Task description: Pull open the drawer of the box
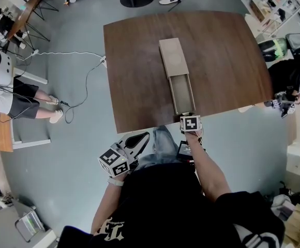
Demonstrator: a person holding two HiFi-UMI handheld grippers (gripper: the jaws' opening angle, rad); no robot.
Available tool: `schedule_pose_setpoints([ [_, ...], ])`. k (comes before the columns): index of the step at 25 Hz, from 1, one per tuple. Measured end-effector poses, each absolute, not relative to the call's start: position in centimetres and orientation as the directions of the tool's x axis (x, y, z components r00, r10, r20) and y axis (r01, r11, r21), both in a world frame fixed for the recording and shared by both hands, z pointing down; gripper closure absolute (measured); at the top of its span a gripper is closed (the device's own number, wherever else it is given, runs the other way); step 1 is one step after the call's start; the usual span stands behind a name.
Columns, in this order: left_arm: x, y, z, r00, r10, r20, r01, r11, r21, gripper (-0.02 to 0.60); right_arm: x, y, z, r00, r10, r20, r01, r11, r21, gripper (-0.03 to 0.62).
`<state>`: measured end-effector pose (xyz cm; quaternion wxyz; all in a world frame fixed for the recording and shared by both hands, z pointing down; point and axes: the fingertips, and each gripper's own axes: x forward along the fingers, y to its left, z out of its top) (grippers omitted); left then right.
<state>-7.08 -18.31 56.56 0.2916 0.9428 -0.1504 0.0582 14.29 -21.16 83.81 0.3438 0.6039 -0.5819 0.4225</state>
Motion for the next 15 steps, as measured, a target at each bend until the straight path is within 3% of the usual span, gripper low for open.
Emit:
schedule_pose_setpoints([
  [8, -7.5, -16.8, 56.2, 0.951, -0.238, 0.197, -0.307, -0.799, 0.517, 0.579, 13.7, -21.1, 83.4, -0.116, -0.443, 0.889, -0.986, -0.059, -0.158, 0.416],
  [15, -7.7, -15.9, 55.3, 0.955, -0.228, 0.189, -0.293, -0.814, 0.501, 0.579, 15.7, -19.7, 79.3, -0.131, -0.575, 0.807, -0.972, -0.085, -0.218, 0.416],
])
